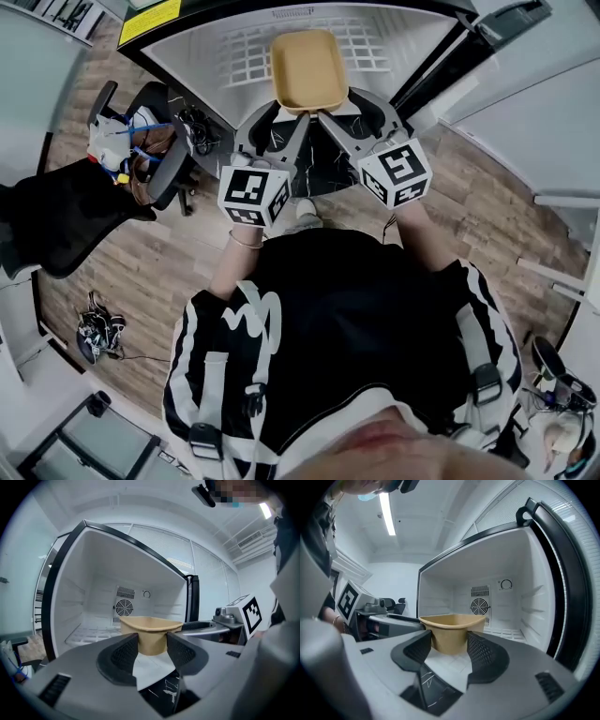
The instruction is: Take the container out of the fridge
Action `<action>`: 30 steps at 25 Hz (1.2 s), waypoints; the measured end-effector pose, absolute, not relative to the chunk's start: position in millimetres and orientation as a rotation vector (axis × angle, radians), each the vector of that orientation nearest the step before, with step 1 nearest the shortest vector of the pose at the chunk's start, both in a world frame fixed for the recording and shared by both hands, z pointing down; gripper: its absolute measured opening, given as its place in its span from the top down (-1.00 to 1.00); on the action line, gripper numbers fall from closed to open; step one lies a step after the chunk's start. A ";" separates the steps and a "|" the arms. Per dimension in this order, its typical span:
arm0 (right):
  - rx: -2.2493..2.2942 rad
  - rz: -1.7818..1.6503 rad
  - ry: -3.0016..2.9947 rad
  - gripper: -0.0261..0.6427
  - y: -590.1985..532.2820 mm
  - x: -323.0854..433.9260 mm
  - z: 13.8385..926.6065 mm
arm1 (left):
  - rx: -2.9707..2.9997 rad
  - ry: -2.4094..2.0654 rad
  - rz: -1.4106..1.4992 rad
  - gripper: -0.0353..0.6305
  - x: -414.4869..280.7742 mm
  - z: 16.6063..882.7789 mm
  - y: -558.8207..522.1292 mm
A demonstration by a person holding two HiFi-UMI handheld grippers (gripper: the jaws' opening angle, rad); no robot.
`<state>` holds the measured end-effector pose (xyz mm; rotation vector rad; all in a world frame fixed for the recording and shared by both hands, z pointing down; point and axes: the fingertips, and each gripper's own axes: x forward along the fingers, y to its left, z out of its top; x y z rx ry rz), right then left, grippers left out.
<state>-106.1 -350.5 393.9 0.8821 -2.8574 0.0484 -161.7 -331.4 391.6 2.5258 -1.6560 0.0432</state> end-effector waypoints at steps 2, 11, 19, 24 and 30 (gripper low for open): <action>0.877 0.043 -2.862 0.19 -344.9 -102.5 393.3 | 2.524 -1.660 0.032 0.31 -158.2 391.2 -325.5; 0.865 0.025 -2.877 0.19 -318.9 -87.5 389.6 | 2.510 -1.693 0.004 0.31 -143.1 388.0 -299.0; 0.854 0.028 -2.893 0.19 -298.5 -74.4 389.7 | 2.506 -1.713 0.000 0.31 -130.0 387.7 -277.7; 0.848 0.024 -2.903 0.19 -283.9 -66.7 388.8 | 2.507 -1.726 -0.010 0.31 -122.2 386.6 -262.7; 0.847 0.015 -2.910 0.19 -269.2 -60.6 387.5 | 2.508 -1.739 -0.022 0.31 -116.0 385.2 -247.7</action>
